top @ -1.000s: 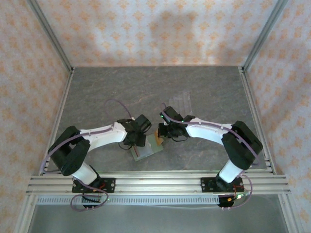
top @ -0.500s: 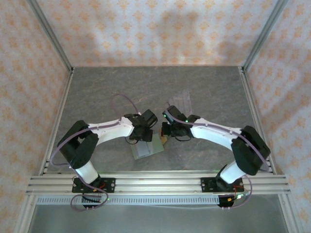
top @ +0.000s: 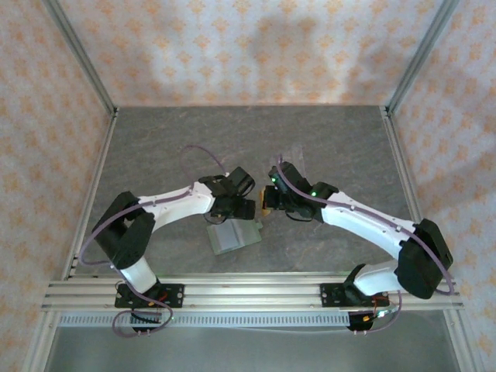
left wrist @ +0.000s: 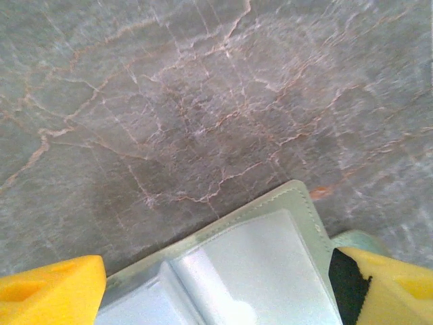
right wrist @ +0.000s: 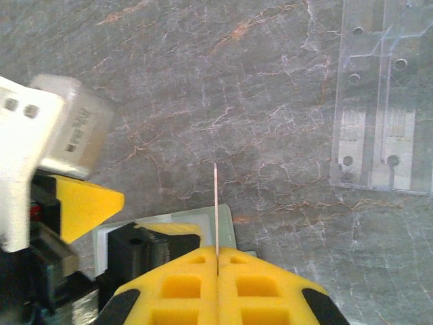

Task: Put the credit cards into the card holder
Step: Flip the card slot at the card holder, then insert the credit card into the card slot.

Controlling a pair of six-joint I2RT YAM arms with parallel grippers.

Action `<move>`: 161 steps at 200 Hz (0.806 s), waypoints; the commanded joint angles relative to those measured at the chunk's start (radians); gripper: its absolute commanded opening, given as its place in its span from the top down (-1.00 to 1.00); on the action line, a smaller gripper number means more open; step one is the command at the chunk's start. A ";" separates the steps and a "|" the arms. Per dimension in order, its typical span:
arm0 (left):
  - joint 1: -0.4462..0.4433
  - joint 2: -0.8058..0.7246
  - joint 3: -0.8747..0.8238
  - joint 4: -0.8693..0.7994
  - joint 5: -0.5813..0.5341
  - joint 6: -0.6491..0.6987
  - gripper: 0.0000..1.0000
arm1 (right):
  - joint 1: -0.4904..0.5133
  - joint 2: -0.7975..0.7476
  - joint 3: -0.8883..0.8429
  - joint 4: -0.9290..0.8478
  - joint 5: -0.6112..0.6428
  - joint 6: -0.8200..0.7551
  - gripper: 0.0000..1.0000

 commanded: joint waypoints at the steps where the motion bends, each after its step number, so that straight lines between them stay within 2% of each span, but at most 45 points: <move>1: 0.018 -0.111 -0.042 -0.030 -0.031 -0.022 -0.73 | -0.002 -0.003 -0.008 0.054 -0.031 -0.009 1.00; 15: 0.018 -0.155 -0.069 -0.030 -0.015 -0.022 -0.66 | -0.002 0.017 -0.017 0.104 -0.081 -0.013 1.00; 26: 0.018 -0.167 -0.080 -0.032 0.004 -0.023 -0.52 | -0.002 0.050 -0.018 0.142 -0.130 -0.014 1.00; 36: 0.018 -0.166 -0.089 -0.037 0.010 -0.023 -0.34 | -0.002 0.077 -0.028 0.189 -0.161 -0.012 1.00; 55: 0.017 -0.163 -0.112 -0.034 0.019 -0.021 0.16 | -0.002 0.113 -0.063 0.305 -0.200 -0.009 1.00; 79: 0.016 -0.155 -0.131 -0.067 -0.010 -0.005 0.34 | -0.004 0.177 -0.085 0.416 -0.273 -0.014 1.00; 161: 0.015 -0.121 -0.252 -0.073 -0.069 0.014 0.38 | -0.020 0.291 -0.151 0.629 -0.416 -0.011 1.00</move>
